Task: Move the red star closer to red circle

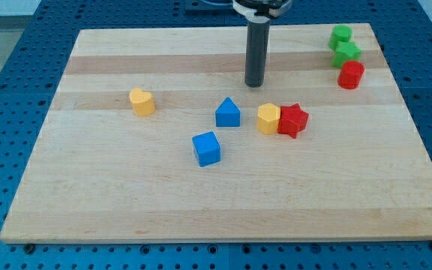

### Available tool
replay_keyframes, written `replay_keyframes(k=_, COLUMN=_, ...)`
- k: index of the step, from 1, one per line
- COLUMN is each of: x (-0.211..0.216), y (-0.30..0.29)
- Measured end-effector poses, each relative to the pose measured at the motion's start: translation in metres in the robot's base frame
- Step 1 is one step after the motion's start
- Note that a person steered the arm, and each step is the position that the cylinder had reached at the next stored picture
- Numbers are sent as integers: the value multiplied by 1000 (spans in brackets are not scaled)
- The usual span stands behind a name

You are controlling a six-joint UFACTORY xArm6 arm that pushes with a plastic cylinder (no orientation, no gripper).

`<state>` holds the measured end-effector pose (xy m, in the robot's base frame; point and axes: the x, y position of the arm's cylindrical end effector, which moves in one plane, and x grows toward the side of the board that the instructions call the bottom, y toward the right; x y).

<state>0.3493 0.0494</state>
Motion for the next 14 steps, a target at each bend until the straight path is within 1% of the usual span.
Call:
replay_keyframes(k=3, x=6, y=-7)
replay_keyframes(k=4, x=21, y=-5)
replay_keyframes(k=6, x=37, y=4)
replay_keyframes(k=10, x=110, y=5)
replay_keyframes(k=11, x=111, y=15)
replay_keyframes(k=13, x=92, y=39)
replay_keyframes(k=14, x=92, y=60)
